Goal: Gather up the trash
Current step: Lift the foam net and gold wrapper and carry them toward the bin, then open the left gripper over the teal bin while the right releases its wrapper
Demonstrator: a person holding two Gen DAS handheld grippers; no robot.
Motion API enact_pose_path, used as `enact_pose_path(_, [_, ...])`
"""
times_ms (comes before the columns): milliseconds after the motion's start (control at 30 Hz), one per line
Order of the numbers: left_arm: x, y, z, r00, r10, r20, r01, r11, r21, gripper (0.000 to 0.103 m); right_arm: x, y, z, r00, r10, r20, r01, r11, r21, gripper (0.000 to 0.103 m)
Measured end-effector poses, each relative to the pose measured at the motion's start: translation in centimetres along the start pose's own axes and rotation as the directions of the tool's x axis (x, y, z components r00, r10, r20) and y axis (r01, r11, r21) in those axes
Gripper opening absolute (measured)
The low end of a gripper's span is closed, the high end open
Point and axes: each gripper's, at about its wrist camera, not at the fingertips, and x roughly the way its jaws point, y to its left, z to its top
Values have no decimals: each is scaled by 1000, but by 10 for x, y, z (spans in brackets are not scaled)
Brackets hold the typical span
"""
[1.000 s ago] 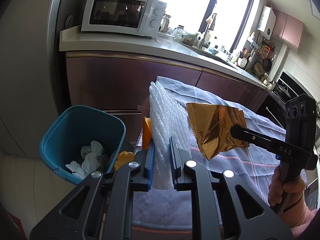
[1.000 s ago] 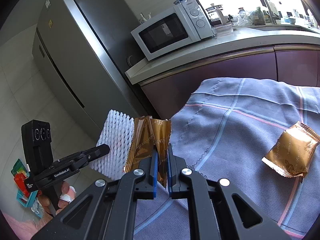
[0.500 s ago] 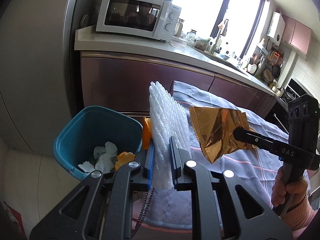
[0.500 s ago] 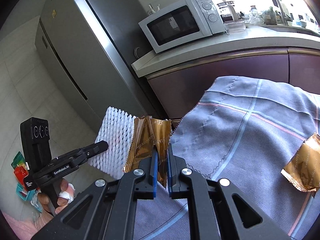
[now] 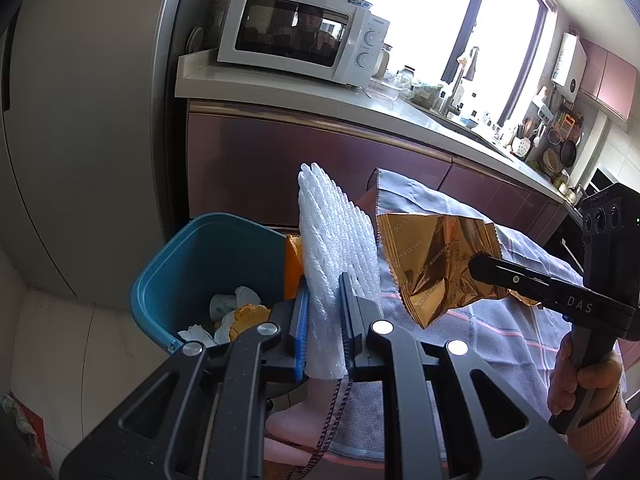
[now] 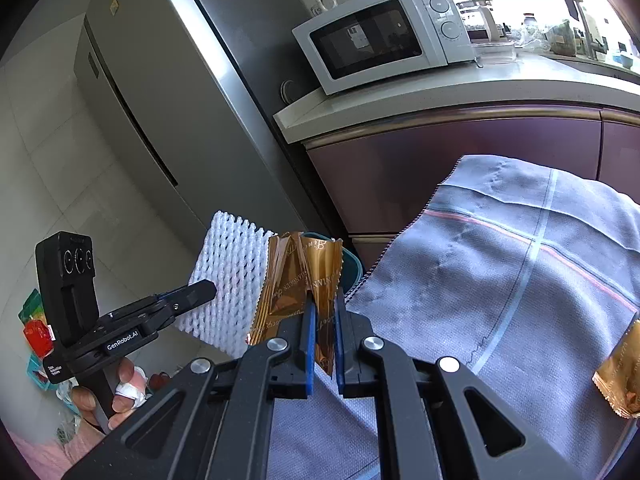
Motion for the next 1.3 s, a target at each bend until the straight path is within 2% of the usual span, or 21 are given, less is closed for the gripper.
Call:
enact_pose_path(467, [15, 38, 0, 998, 65, -16, -65, 996, -53, 14, 44, 17, 12, 998, -7, -65, 4, 999, -37, 7])
enact_pose_path(1300, [59, 61, -2, 989, 124, -81, -131, 987, -94, 15, 113, 39, 24, 983, -58, -176, 40, 994, -103, 9])
